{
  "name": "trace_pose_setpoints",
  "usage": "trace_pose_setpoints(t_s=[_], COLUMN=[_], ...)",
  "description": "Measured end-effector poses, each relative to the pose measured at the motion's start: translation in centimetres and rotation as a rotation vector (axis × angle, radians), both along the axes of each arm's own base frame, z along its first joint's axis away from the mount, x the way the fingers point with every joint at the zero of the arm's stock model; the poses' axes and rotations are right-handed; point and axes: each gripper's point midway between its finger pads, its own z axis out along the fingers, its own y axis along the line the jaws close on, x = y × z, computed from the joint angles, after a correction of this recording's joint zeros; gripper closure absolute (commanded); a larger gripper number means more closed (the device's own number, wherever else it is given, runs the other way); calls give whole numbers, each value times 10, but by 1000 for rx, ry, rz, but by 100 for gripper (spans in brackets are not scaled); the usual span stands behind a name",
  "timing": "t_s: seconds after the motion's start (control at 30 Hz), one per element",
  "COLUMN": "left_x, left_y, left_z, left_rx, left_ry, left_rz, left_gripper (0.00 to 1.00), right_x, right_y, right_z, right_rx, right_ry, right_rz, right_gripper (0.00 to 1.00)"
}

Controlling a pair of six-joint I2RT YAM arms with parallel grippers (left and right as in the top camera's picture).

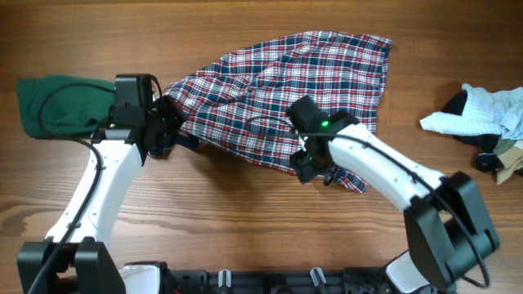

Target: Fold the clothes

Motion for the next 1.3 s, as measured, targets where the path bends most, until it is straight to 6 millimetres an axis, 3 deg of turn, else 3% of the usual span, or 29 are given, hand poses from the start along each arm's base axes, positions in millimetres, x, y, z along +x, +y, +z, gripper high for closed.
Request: trace_pose_setpoints(t_s=[0.07, 0.17, 0.2, 0.27, 0.33, 0.4, 0.63, 0.7, 0.77, 0.8, 0.87, 0.9, 1.07, 1.13, 1.2, 1.27, 1.3], left_x=[0, 0, 0, 0, 0, 0, 1, 1, 1, 2, 2, 2, 2, 1, -4, 1, 2], left_y=[1, 1, 1, 2, 2, 2, 2, 2, 2, 2, 2, 2, 2, 2, 0, -1, -1], left_z=[0, 0, 0, 0, 0, 0, 0, 0, 1, 1, 1, 1, 1, 1, 11, 66, 110], left_rx=[12, 18, 19, 22, 23, 23, 23, 23, 23, 23, 23, 23, 25, 34, 46, 66, 86], left_ry=[-1, -1, -2, -4, -3, -3, -7, -7, -9, -11, -14, -14, -14, -9, 7, -68, -140], left_rz=[-12, -15, -15, -13, -16, -16, -16, -16, -16, -16, -16, -16, -19, -32, -64, -102, -124], left_gripper=[96, 95, 95, 94, 94, 93, 93, 92, 92, 92, 92, 92, 96, 96, 96, 96, 96], right_x=[-9, -1, 6, 7, -9, -19, -6, -9, -11, -12, -12, -12, -22, -25, -23, -4, 5], right_y=[11, 5, -3, -24, -56, -79, -83, -93, -94, -94, -93, -92, -96, -97, -94, -84, -80], right_z=[28, 65, 63, 31, -6, -22, -21, -28, -33, -36, -37, -38, -37, -19, 26, 101, 143], right_rx=[25, 82, 94, 64, 4, -31, -21, -34, -37, -36, -32, -32, -58, -63, -44, 56, 123], right_ry=[-71, -243, -309, -326, -267, -230, -284, -267, -247, -236, -231, -228, -180, -152, -151, -282, -379], right_rz=[44, 9, -23, -70, -138, -204, -237, -261, -271, -270, -267, -267, -269, -316, -367, -399, -408], right_gripper=[13, 0, 0, 0, 1, 1, 1, 32, 43, 54, 68, 94, 96, 96, 96, 96, 96])
